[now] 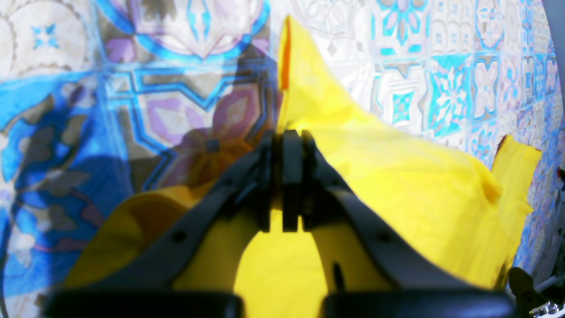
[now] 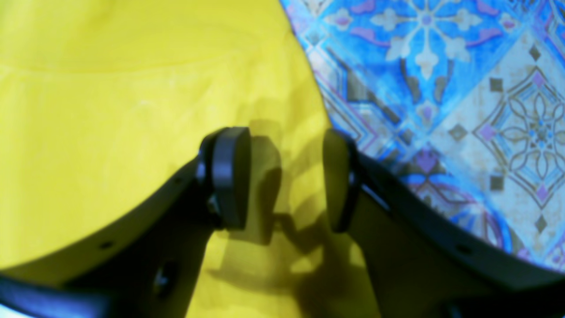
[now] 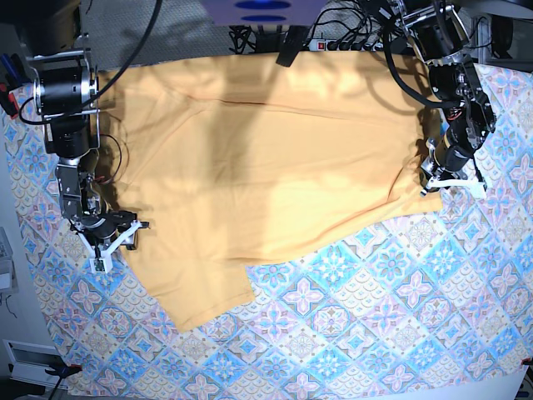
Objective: Fold the T-shirt properly
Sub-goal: 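Hold the shirt sides with both grippers, adjusting the right gripper's pinch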
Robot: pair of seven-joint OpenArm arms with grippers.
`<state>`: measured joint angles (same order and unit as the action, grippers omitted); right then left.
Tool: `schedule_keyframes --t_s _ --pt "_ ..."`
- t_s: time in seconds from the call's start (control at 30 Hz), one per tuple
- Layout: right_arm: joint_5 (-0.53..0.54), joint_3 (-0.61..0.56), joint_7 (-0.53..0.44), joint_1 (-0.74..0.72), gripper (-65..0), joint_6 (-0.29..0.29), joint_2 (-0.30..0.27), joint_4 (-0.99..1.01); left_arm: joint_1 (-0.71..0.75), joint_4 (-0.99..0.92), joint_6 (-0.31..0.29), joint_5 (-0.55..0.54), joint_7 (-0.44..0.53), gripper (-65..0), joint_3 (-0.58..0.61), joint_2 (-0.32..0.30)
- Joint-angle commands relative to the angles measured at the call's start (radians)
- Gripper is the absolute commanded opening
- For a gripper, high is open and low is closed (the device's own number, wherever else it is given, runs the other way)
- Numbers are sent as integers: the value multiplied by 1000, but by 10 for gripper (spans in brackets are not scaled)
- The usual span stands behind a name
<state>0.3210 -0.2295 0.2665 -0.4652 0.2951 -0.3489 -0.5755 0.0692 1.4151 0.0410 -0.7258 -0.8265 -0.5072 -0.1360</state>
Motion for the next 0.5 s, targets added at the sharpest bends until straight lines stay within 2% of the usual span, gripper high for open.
schedule_keyframes --t_s 0.0,0.17,0.37,0.47 --pt "5 2 -34 -27 -390 2 -16 5 -10 19 -6 -8 11 -650 -3 -15" --pt "5 2 -80 -34 -390 2 -16 116 -9 19 -6 -8 11 -650 -3 -15" --pt "5 0 -98 -30 -394 2 -16 136 -7 19 -8 -8 11 -650 -3 -15" --pt "5 0 -95 -30 -449 2 -14 136 -7 19 -8 -8 11 -650 -3 -15"
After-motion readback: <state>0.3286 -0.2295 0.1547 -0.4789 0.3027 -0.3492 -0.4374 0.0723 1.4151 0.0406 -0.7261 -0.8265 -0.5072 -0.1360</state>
